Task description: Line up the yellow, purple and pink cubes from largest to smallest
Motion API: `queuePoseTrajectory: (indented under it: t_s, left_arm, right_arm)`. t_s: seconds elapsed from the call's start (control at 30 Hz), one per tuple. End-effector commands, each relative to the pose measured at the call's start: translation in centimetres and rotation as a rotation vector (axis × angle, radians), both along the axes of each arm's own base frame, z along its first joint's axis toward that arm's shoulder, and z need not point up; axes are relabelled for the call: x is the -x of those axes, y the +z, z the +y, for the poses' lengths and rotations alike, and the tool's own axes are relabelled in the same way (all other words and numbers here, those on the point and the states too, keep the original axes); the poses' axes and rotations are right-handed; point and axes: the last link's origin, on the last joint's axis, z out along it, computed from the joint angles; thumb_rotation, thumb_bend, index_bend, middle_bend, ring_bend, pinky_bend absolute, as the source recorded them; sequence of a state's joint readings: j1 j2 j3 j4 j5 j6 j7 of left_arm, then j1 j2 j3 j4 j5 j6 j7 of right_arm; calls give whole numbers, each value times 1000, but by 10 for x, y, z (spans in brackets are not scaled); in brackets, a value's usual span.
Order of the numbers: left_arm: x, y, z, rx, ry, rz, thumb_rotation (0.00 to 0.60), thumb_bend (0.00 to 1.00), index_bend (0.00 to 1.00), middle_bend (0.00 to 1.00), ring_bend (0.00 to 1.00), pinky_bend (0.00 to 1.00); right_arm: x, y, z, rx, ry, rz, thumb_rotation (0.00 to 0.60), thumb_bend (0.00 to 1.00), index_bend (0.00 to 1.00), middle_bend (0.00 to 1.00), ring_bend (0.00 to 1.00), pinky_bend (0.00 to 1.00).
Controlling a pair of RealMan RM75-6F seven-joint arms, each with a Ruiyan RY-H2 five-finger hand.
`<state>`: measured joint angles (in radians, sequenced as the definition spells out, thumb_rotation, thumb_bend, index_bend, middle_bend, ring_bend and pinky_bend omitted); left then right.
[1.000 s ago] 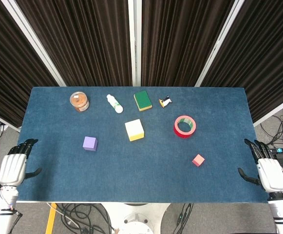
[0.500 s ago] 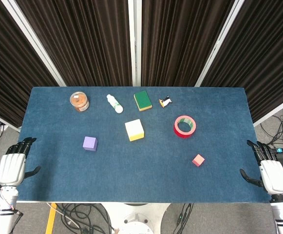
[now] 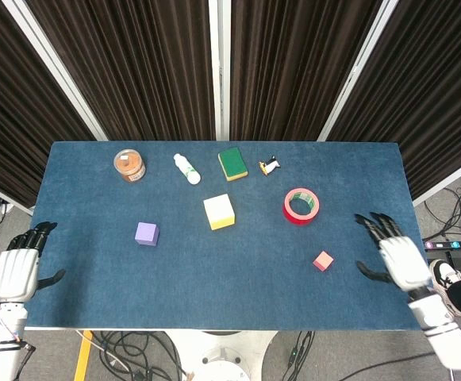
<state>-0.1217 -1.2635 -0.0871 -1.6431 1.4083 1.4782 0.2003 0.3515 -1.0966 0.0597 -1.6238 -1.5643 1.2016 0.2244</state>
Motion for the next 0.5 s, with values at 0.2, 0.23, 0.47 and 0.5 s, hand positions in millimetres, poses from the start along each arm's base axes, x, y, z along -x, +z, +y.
queuePoseTrajectory:
  t_s: [0.2, 0.23, 0.47, 0.5]
  left_arm:
    - [6, 9, -6, -27, 25, 3, 600, 126, 215, 264, 243, 267]
    - [6, 10, -7, -28, 28, 3, 600, 126, 215, 264, 242, 267]
    - [9, 14, -11, -35, 41, -2, 600, 127, 215, 264, 242, 267]
    - [9, 14, -12, -36, 43, -3, 600, 127, 215, 264, 242, 267]
  right_arm:
    - [-100, -81, -112, -228, 131, 37, 600, 62, 6, 124, 0, 0]
    - [-108, -90, -120, -246, 135, 42, 600, 45, 6, 116, 0, 0]
    - [-159, -147, -157, -330, 171, 122, 600, 16, 0, 61, 0, 0]
    - [-164, -153, -160, -335, 176, 130, 600, 16, 0, 57, 0, 0]
